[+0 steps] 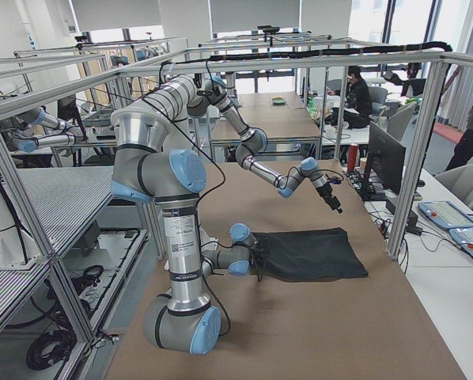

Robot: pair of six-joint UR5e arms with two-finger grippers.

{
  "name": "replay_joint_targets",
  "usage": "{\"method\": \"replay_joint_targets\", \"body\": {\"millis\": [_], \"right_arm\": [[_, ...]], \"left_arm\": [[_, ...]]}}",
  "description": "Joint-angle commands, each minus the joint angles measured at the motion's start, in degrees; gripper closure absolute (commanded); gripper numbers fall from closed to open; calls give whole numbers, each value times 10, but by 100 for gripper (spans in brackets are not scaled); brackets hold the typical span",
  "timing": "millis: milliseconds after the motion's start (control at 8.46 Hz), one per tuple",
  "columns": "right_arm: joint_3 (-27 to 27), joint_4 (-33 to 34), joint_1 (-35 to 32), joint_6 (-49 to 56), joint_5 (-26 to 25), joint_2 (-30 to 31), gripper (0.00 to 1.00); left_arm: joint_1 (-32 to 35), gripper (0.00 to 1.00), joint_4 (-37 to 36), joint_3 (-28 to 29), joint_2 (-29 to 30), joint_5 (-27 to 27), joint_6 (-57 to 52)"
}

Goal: Fold clothes
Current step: 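Press the shirt's near corner flat with the right gripper, then grasp the shirt's near edge with both grippers at its two near corners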

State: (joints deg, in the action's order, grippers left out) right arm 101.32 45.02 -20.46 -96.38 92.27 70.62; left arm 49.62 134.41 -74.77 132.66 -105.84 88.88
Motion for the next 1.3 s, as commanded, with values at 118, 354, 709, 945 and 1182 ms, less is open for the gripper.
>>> {"method": "replay_joint_targets", "body": {"millis": [118, 354, 709, 945, 1182], "right_arm": [[5, -2, -13, 6, 2, -1, 100], [10, -2, -19, 7, 5, 0, 100], [12, -2, -19, 8, 5, -1, 100], [16, -2, -19, 28, 4, -1, 100], [16, -2, -20, 50, 1, -1, 100]], "left_arm": [[-121, 6, -81, -301, -185, 66, 135], [-215, 6, -82, -328, -215, 161, 183], [-281, 6, -13, -374, -298, 205, 217], [-328, 6, 48, -364, -328, 252, 220], [-340, 6, 25, -348, -328, 258, 220]]}}
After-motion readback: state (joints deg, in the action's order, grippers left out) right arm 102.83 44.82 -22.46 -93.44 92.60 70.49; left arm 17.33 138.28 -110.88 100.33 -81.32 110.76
